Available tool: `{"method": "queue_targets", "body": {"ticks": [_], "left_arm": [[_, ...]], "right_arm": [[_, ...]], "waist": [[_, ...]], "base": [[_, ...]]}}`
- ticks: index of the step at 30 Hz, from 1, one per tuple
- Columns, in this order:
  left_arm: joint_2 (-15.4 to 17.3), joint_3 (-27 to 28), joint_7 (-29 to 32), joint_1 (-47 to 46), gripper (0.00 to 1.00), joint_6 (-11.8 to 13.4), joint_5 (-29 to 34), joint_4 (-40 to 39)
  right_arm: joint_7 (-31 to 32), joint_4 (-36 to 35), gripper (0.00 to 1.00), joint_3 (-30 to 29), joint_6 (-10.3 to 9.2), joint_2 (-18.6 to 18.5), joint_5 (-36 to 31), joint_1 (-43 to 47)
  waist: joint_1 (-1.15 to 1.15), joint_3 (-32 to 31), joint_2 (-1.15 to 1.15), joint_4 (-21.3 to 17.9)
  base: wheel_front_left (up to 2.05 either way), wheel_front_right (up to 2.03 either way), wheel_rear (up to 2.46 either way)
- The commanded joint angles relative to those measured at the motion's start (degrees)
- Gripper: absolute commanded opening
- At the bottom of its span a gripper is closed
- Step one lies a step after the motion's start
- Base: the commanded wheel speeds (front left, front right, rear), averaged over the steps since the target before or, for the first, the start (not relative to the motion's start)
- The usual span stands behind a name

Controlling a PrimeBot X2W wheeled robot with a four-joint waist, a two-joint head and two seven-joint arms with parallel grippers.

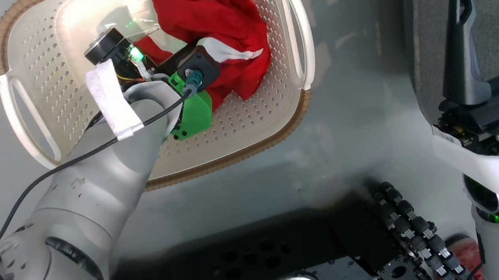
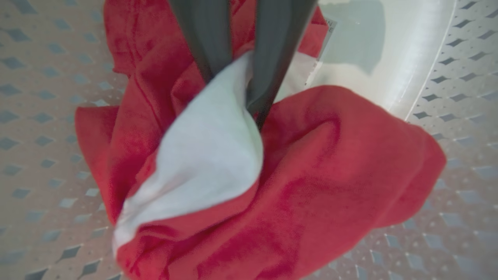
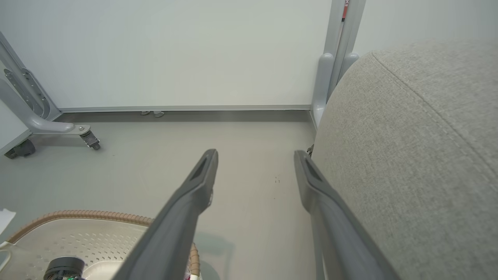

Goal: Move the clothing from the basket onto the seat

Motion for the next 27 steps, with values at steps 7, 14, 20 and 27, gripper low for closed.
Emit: {"method": "queue_targets", "body": {"ticks": [7, 14, 20, 27], "left_arm": [[2.2, 1.9, 0.0, 1.1, 0.00, 2.2, 0.2, -6.7], [4.1, 6.8, 0.0, 9.6, 0.00, 2.3, -0.8, -19.8], [5.4, 10.8, 0.0, 18.1, 0.00, 2.3, -0.3, -27.5], [6.0, 17.7, 0.0, 28.5, 0.00, 3.0, -1.0, -35.3]], "right_arm": [[0.0, 1.4, 1.00, 0.1, -0.08, 0.5, 1.0, -3.6], [0.0, 4.0, 1.00, -0.2, -0.08, 0.7, 1.1, -3.3], [0.0, 6.5, 1.00, 0.0, -0.08, 0.7, 0.9, -1.3], [0.0, 10.4, 1.00, 0.1, -0.08, 0.7, 1.8, 3.5]], "waist": [[0.00, -1.4, 0.00, 0.6], [0.00, -9.1, 0.00, 1.9], [0.00, -17.7, 0.00, 2.9], [0.00, -29.5, 0.00, 4.3]], "base": [[0.00, 0.00, 0.00], [0.00, 0.00, 0.00], [0.00, 0.00, 0.00], [0.00, 0.00, 0.00]]}}
